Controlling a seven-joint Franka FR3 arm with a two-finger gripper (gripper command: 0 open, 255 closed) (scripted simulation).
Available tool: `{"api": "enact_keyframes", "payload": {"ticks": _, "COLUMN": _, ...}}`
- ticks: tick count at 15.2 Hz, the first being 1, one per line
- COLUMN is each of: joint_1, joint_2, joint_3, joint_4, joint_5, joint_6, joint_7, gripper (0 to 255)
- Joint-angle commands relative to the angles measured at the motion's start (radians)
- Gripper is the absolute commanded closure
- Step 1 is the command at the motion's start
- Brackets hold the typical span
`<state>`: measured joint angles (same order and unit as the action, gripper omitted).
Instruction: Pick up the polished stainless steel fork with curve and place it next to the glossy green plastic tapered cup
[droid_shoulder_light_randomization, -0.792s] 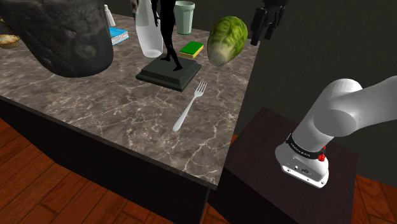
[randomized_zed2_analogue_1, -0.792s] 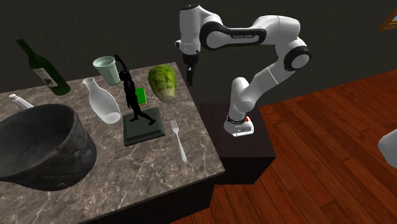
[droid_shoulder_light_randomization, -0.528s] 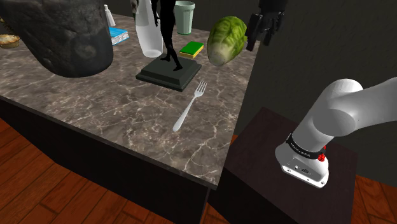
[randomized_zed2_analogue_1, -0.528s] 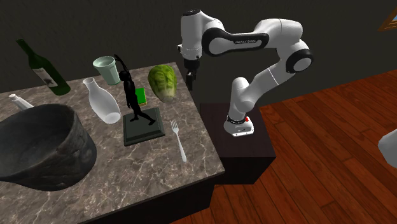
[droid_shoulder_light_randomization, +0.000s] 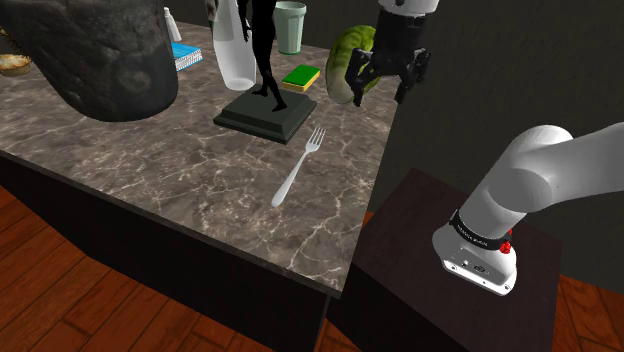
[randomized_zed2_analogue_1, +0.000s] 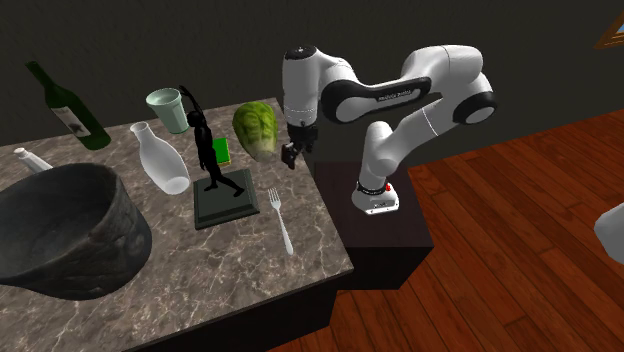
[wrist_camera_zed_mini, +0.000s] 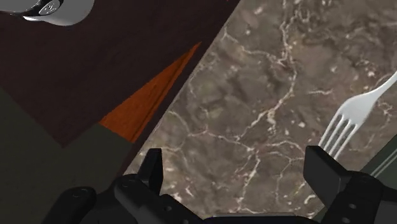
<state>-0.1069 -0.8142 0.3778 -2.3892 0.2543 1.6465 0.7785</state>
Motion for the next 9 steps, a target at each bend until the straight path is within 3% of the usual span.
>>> {"api": "enact_keyframes", "payload": {"ticks": 1, "joint_1": -0.030, "joint_2": 0.031, "joint_3": 0.079, "joint_4": 0.016, "joint_5": 0.037, "joint_6": 0.030, "joint_7": 0.149, "gripper": 0}}
{"api": "enact_keyframes", "payload": {"ticks": 5, "joint_1": -0.112, "joint_2": 0.122, "joint_3": 0.236, "joint_4": 0.077, "joint_5": 0.082, "joint_6": 0.093, "joint_7": 0.421, "gripper": 0}}
{"api": "enact_keyframes", "payload": {"ticks": 9, "joint_1": -0.229, "joint_2": 0.246, "joint_3": 0.405, "joint_4": 0.168, "joint_5": 0.082, "joint_6": 0.156, "joint_7": 0.698, "gripper": 0}}
